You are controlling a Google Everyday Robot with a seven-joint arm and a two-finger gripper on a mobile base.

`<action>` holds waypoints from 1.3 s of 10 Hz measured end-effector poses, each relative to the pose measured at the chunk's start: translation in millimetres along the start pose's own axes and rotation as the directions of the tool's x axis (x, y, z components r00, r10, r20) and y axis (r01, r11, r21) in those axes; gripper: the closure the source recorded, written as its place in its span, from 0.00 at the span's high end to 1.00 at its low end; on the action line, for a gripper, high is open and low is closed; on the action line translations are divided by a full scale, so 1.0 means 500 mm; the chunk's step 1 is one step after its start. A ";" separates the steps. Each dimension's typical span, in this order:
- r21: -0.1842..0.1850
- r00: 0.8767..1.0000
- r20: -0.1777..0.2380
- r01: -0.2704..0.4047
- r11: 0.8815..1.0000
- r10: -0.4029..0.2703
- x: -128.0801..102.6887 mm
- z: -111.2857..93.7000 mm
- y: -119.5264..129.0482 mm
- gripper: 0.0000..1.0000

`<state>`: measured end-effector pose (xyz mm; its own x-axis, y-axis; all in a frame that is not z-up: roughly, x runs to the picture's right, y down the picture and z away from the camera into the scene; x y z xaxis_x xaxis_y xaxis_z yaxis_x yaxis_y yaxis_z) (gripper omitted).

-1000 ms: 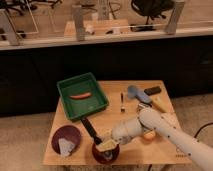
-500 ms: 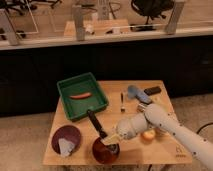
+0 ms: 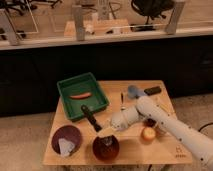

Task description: Wipe red bowl with brush

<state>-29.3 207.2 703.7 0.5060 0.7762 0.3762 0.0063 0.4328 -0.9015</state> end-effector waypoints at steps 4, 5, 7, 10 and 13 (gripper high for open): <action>-0.061 1.000 0.003 -0.003 0.998 0.003 0.005 0.044 0.035 0.00; -0.073 1.000 0.004 -0.007 0.997 0.008 0.014 0.050 0.054 0.00; -0.089 1.000 0.009 -0.008 0.996 0.009 0.022 0.058 0.082 0.00; -0.094 1.000 0.004 0.001 0.996 0.000 0.024 0.063 0.091 0.00; -0.066 1.000 -0.003 0.024 0.998 -0.024 0.021 0.058 0.079 0.00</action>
<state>-48.8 245.6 678.4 0.5080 0.7643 0.3973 0.0751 0.4202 -0.9043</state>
